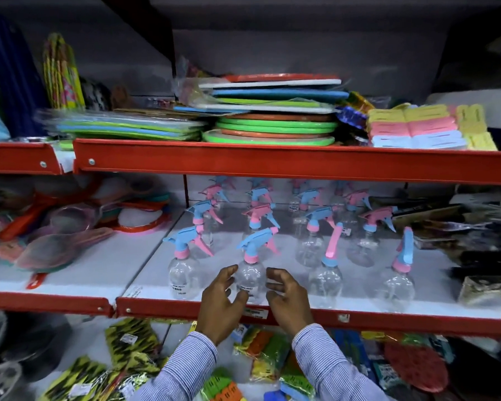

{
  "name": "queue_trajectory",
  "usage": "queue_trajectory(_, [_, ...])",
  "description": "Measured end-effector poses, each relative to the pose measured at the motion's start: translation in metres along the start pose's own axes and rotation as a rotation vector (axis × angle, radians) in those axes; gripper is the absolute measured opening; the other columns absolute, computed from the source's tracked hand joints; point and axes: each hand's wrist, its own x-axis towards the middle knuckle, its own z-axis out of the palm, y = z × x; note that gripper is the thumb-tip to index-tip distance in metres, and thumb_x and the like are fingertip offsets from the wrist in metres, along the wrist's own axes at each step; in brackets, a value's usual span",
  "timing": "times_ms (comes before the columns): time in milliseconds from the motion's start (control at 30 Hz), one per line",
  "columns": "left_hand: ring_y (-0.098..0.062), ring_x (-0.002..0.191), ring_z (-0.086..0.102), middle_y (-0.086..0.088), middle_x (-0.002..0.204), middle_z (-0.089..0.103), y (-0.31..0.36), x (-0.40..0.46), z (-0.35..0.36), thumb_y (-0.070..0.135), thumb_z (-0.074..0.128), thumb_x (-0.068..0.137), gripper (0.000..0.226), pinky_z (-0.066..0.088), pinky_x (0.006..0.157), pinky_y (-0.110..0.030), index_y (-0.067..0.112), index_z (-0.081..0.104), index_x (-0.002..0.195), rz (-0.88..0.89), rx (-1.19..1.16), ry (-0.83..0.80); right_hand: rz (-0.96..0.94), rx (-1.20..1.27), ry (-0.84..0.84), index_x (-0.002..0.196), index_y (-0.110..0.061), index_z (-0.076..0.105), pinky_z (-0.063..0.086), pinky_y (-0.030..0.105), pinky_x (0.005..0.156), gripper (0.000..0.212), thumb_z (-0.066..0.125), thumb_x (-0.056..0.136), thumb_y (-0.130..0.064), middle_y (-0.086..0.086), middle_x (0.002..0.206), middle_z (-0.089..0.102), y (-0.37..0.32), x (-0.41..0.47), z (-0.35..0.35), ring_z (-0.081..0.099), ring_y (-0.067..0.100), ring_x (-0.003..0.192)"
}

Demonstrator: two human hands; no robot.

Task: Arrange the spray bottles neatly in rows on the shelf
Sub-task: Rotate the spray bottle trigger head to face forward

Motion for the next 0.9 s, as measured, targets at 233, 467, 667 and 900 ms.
queue_trajectory(233, [-0.008,0.116,0.059,0.008,0.130,0.060,-0.011,0.008,0.002,0.030,0.059,0.076,0.065,0.049,0.103,-0.034,0.028,0.042,0.139,0.001,0.048,-0.064,0.005,-0.006,0.014,0.100,-0.026,0.060,0.045,0.000,0.062,0.037,0.054,0.080,0.005,-0.009,0.099,0.066,-0.002,-0.004,-0.001,0.065,0.004,0.088])
queue_trajectory(467, [0.000,0.114,0.056,0.015,0.129,0.057,-0.014,0.011,0.003,0.021,0.061,0.079,0.065,0.040,0.096,-0.012,0.029,0.040,0.139,0.016,0.035,-0.098,0.003,-0.016,0.028,0.100,-0.025,0.062,0.046,0.001,0.064,0.035,0.055,0.080,0.003,-0.007,0.102,0.068,0.000,-0.005,0.000,0.066,0.007,0.090])
queue_trajectory(667, [-0.005,0.124,0.053,0.011,0.139,0.055,-0.018,0.013,0.004,0.026,0.059,0.077,0.070,0.041,0.106,-0.022,0.026,0.037,0.143,0.011,0.045,-0.100,0.000,-0.011,0.042,0.099,-0.024,0.062,0.046,0.001,0.063,0.034,0.056,0.080,0.003,-0.005,0.101,0.069,0.001,-0.004,0.002,0.066,0.007,0.089])
queue_trajectory(900, [-0.006,0.126,0.052,0.009,0.141,0.054,-0.021,0.014,0.005,0.027,0.059,0.077,0.070,0.042,0.108,-0.026,0.026,0.037,0.143,0.014,0.050,-0.102,0.005,-0.020,0.042,0.102,-0.024,0.061,0.047,0.002,0.064,0.035,0.056,0.079,0.002,-0.005,0.104,0.068,0.003,-0.003,0.002,0.066,0.007,0.091])
